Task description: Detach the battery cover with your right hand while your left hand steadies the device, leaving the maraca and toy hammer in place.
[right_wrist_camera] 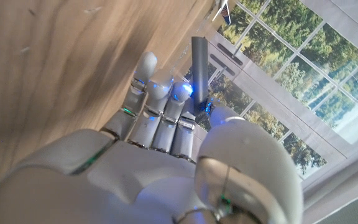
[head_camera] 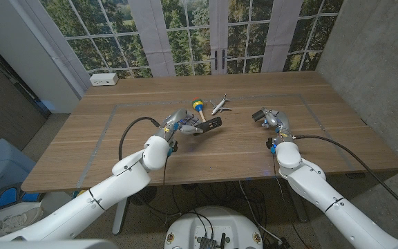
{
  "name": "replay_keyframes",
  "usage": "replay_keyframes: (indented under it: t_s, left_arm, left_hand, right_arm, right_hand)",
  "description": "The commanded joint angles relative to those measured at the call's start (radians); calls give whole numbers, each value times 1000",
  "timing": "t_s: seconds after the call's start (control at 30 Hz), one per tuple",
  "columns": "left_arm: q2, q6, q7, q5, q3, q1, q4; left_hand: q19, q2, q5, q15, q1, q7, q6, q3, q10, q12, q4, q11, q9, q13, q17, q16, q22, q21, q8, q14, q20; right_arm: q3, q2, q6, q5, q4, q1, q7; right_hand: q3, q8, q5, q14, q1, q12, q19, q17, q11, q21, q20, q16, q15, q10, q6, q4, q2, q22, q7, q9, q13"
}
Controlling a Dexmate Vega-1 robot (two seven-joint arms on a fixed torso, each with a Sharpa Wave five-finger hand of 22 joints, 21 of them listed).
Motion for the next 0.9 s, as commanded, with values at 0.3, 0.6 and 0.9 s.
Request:
replay_keyframes:
  t_s: [0.3, 0.6, 0.9]
  left_arm:
    - [35, 122, -1, -44, 28, -5, -33]
    - [51, 244, -49, -18, 90, -58, -60]
    - [49, 381, -56, 38, 158, -104, -87]
  left_hand:
    - [-18, 174, 9, -83, 170, -10, 11, 9, 44, -5, 4, -48, 5, -2, 11, 8, 0, -4, 8, 86, -116]
    - [-32, 174, 11, -83, 161, -16, 6, 9, 44, -6, 6, -50, 5, 0, 19, 8, -2, -9, 5, 84, -114]
    - [-49, 171, 13, -83, 155, -22, -1, 12, 41, -12, 5, -52, 6, -2, 25, 3, -2, -14, 3, 68, -109]
  right_arm:
    - [-73, -82, -203, -46, -62, 45, -31]
    - [-107, -103, -289, -90, -91, 61, -42]
    - [-139, -113, -399, -135, -128, 79, -54]
  right_hand:
    - [64, -17, -2, -15, 14, -13, -1, 2, -56, 11, -26, 6, -78, 70, 34, -78, 0, 2, 29, -15, -1]
    - [74, -27, 6, -23, 33, -32, -4, 1, -52, 15, -19, 2, -78, 73, 30, -127, -22, 2, 20, -31, -17]
    - [62, -52, 9, -35, 25, -84, -8, 0, -44, 21, -7, -8, -77, 52, 9, -146, -37, 1, 14, -51, -66]
